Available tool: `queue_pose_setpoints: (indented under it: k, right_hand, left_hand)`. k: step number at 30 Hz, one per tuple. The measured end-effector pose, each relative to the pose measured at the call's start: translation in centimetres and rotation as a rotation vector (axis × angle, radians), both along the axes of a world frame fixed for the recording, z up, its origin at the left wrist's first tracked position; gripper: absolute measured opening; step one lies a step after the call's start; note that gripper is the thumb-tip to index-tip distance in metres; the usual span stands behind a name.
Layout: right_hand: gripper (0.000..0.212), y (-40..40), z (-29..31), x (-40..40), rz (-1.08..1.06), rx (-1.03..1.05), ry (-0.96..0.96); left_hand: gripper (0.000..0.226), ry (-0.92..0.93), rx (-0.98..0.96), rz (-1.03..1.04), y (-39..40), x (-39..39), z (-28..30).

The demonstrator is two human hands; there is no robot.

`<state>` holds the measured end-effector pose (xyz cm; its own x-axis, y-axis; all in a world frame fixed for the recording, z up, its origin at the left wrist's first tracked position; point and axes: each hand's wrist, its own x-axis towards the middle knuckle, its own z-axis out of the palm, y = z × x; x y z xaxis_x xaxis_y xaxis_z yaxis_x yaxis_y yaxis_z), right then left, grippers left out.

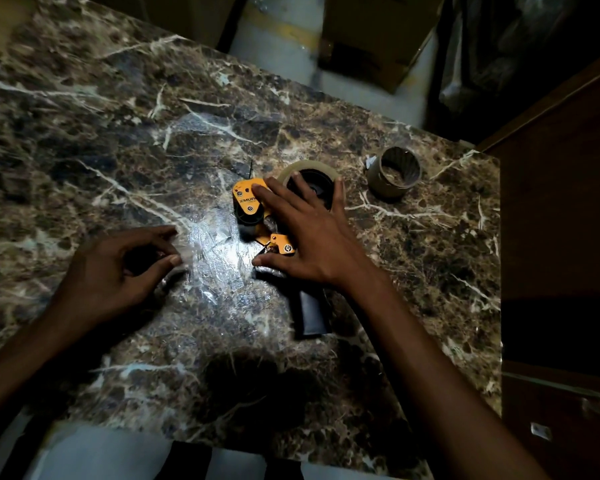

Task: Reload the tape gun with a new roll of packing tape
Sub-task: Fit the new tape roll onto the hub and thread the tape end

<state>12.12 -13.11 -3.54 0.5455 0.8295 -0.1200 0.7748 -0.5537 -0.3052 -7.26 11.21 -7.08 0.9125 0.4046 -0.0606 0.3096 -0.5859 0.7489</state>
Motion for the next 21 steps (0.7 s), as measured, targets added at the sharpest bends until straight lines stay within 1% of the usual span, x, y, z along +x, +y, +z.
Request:
queue_pose_setpoints:
  k: [1, 3, 4, 6, 8, 10, 12, 15, 17, 21]
  right_hand:
    - [0.101, 0.0, 0.0, -0.1, -0.003, 0.005, 0.005]
    - [0.100, -0.1, -0.1, -0.1, -0.009, 0.019, 0.012]
    - [0.100, -0.2, -0.2, -0.1, -0.011, 0.025, 0.014]
    - [0.100, -0.2, -0.3, -0.1, -0.014, 0.028, 0.019]
    - [0.100, -0.1, -0.3, -0.1, -0.014, 0.026, 0.017]
    - [0.100, -0.2, -0.2, 0.0, -0.013, 0.024, 0.020]
    - [0.100, -0.3, -0.2, 0.0, -0.014, 0.033, 0.033]
    - [0.100, -0.3, -0.3, 0.1, -0.017, 0.045, 0.038]
    - [0.100, -0.2, -0.2, 0.0, -0.019, 0.042, 0.026]
    - [0.101, 0.0, -0.2, -0.1, -0.024, 0.040, 0.024]
  left_hand:
    - [0.014, -0.006, 0.020, 0.003, 0.0, 0.2, 0.3]
    - [0.033, -0.035, 0.054, 0.035, -0.3, 0.4, 0.8]
    - [0.038, -0.043, 0.098, 0.054, -0.5, 0.7, 1.1]
    - [0.041, -0.026, 0.218, 0.074, -0.6, 1.3, 1.3]
    - [0.045, 0.023, 0.269, 0.085, -0.3, 1.8, 1.4]
    - [0.041, 0.032, 0.264, 0.115, 0.1, 2.3, 1.4]
    - [0.029, -0.070, 0.214, 0.107, -0.3, 2.7, 1.5]
    - [0.037, -0.242, 0.156, -0.054, -2.3, 4.2, 1.5]
    - [0.041, -0.271, 0.129, -0.143, -3.5, 5.3, 1.3]
    - [0.046, -0.293, 0.098, -0.135, -4.4, 6.5, 0.6]
